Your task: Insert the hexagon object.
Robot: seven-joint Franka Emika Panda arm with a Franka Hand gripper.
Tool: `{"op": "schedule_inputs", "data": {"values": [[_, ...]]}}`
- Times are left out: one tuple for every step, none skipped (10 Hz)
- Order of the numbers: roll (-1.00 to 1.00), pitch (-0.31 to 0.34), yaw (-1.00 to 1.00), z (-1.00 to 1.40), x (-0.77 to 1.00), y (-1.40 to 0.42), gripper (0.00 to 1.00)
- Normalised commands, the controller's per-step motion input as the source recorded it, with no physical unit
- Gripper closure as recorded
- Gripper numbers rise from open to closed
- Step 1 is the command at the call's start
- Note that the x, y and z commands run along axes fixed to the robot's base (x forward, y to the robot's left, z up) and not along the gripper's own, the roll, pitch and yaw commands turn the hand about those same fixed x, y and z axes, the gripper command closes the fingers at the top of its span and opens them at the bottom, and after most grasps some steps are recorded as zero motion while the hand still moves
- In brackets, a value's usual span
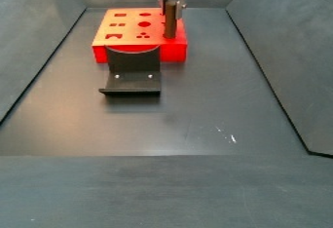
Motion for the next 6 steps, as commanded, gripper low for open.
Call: {"op": "schedule_inputs", "data": {"values": [[0.25, 0.283, -0.06, -0.4, 0.15, 0.0, 1.0], [0.27, 0.316, -0.1, -0.32, 0.17, 0.0, 1.0], [0.27, 0.291, -0.07, -0.41, 0.24, -0.01, 1.0], [0.22, 0.266, -0.05, -0.45, 0.19, -0.01, 1.0], [0.16, 0.18, 0.0, -0.27, 0.08, -0.01, 1.0], [0.0, 0.0, 0.0, 0.0, 0.0, 0.0, 1.0]]}}
